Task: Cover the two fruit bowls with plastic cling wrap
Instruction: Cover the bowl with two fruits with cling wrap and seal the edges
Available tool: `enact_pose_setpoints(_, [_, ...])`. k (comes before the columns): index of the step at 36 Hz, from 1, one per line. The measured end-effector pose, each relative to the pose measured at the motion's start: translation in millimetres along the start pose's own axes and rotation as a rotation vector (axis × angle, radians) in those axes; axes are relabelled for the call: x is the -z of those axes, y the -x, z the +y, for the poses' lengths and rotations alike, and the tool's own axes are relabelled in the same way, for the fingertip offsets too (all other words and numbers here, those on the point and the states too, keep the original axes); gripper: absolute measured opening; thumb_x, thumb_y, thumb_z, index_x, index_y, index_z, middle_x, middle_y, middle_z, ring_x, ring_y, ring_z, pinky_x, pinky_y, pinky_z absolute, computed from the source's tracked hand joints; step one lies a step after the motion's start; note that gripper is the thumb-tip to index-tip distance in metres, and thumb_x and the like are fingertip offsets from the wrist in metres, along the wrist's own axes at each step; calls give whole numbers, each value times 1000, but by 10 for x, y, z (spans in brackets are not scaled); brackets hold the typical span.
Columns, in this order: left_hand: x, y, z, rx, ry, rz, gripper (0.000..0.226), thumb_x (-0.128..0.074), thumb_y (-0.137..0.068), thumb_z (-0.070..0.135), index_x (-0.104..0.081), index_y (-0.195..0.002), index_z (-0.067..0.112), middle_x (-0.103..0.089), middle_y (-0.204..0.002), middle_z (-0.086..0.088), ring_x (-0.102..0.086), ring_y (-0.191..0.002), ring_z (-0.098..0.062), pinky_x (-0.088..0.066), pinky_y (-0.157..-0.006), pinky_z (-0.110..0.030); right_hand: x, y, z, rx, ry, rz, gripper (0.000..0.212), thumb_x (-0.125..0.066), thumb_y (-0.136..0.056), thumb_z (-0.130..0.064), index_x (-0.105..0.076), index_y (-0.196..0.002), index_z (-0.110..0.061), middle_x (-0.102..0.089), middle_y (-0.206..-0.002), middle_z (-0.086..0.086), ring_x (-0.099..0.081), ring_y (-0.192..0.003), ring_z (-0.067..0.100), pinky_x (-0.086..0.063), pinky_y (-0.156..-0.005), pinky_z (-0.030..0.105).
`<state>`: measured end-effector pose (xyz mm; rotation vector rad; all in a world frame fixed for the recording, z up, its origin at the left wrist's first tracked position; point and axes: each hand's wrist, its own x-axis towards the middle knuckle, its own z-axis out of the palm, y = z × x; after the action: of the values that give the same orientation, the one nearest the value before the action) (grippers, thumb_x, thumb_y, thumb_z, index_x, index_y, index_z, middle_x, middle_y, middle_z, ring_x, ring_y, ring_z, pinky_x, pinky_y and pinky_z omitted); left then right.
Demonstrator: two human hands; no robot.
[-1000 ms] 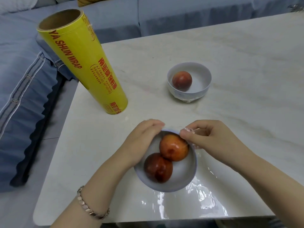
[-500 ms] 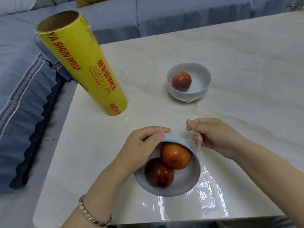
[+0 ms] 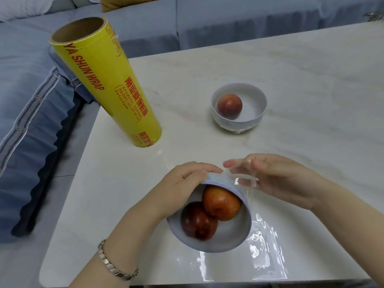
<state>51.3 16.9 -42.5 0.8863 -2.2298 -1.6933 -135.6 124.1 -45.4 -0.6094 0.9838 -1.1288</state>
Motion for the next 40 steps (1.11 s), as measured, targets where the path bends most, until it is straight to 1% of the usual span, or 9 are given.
enact_pose_setpoints(3, [8, -10, -3, 4, 12, -11, 37, -42, -79, 27, -70, -82, 52, -68, -104, 15, -59, -103, 2, -41, -90, -12, -72, -31, 74, 114, -83, 22, 34, -85, -52, -41, -68, -71, -19, -67, -117, 8, -61, -112, 18, -53, -86, 26])
enact_pose_setpoints(6, [11, -11, -14, 1, 29, -7, 36, -43, -79, 26, -71, -83, 49, -68, -103, 14, -60, -103, 0, -41, -90, -13, -178, -95, 122, 186, -132, 132, 25, -83, -53, -31, -67, -66, -18, -73, -93, 9, -69, -92, 20, -54, -76, 22])
enact_pose_setpoints(10, [18, -4, -52, -10, 22, 17, 28, -47, -80, 31, -70, -93, 41, -69, -102, 14, -61, -104, -5, -45, -93, -21, -342, -177, 148, 184, -138, 440, 5, -71, -64, -6, -66, -63, -8, -68, -60, 8, -64, -55, 15, -53, -56, 21])
enact_pose_setpoints(16, [25, 32, -64, -12, 25, 91, 27, -45, -81, 30, -65, -96, 41, -67, -98, 32, -60, -102, 7, -43, -87, -9, -468, -291, 192, 171, -70, 659, 12, -73, -71, 0, -68, -63, -8, -68, -53, 3, -63, -48, 10, -52, -51, 18])
enact_pose_setpoints(21, [20, 76, -69, -53, 75, 142, 27, -46, -80, 25, -66, -93, 37, -67, -92, 34, -61, -98, 10, -42, -82, -5, -476, -362, 184, 225, 198, 718, 10, -78, -67, -5, -70, -62, -8, -67, -52, -2, -60, -48, 5, -49, -52, 14])
enact_pose_setpoints(24, [21, 90, -62, -105, 69, 141, 29, -45, -82, 19, -66, -94, 35, -68, -95, 31, -61, -97, 8, -42, -81, -6, -453, -381, 220, 194, 416, 770, 11, -82, -64, -18, -72, -63, -12, -67, -61, -4, -59, -58, 7, -49, -62, 20])
enact_pose_setpoints(28, [29, 96, -87, -108, 71, 86, 27, -47, -82, 31, -70, -93, 42, -69, -102, 25, -61, -104, 2, -41, -87, -9, -441, -358, 201, 51, 225, 671, 16, -80, -68, -19, -71, -65, -6, -66, -55, -3, -59, -47, 4, -50, -50, 14])
enact_pose_setpoints(34, [46, 53, -122, -85, 51, 39, 34, -41, -75, 42, -69, -91, 49, -68, -105, 21, -60, -105, -1, -40, -91, -12, -380, -343, 170, -108, 245, 648, 35, -82, -62, -33, -57, -52, -11, -53, -45, 0, -46, -37, 7, -40, -39, 13])
enact_pose_setpoints(40, [30, 75, -123, -105, 18, 17, 33, -40, -74, 43, -69, -89, 49, -67, -103, 19, -60, -103, -2, -41, -89, -11, -260, -319, 322, -126, 332, 658, 13, -74, -70, -2, -63, -74, -7, -58, -56, 1, -49, -39, 6, -40, -41, 12])
